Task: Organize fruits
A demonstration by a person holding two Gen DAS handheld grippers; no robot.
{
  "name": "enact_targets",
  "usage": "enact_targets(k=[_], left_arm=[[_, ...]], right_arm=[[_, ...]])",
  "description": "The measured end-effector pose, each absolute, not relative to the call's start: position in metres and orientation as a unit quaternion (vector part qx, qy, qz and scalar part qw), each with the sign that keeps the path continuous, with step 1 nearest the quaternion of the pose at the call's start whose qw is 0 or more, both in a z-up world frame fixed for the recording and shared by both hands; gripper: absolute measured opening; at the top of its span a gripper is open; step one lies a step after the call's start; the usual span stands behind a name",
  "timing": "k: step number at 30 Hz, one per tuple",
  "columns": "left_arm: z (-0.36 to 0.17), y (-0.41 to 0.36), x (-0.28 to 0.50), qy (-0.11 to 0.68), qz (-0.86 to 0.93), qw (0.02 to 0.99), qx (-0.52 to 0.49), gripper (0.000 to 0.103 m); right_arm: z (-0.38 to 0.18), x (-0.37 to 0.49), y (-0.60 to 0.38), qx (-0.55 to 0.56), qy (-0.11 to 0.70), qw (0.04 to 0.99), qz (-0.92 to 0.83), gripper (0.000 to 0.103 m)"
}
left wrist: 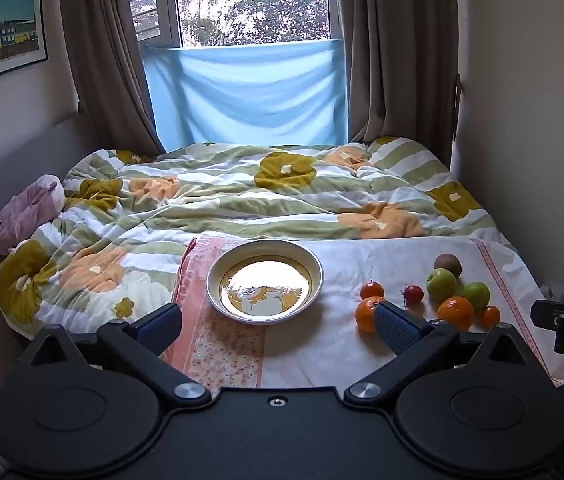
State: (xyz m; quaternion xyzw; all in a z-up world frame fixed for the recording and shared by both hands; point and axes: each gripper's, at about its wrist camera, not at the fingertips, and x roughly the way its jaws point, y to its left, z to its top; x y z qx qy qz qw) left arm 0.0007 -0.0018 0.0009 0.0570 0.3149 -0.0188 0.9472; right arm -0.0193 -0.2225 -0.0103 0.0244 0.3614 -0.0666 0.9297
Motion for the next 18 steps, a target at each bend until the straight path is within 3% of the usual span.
enact_targets(k=[18], left_arm=[[0.001, 0.002, -0.001, 0.305, -0.019, 0.951, 0.052, 0.103]], right_arm=[[-0.005, -0.019, -0.214, 0.015, 0.359, 0.932, -0.058, 0.103]])
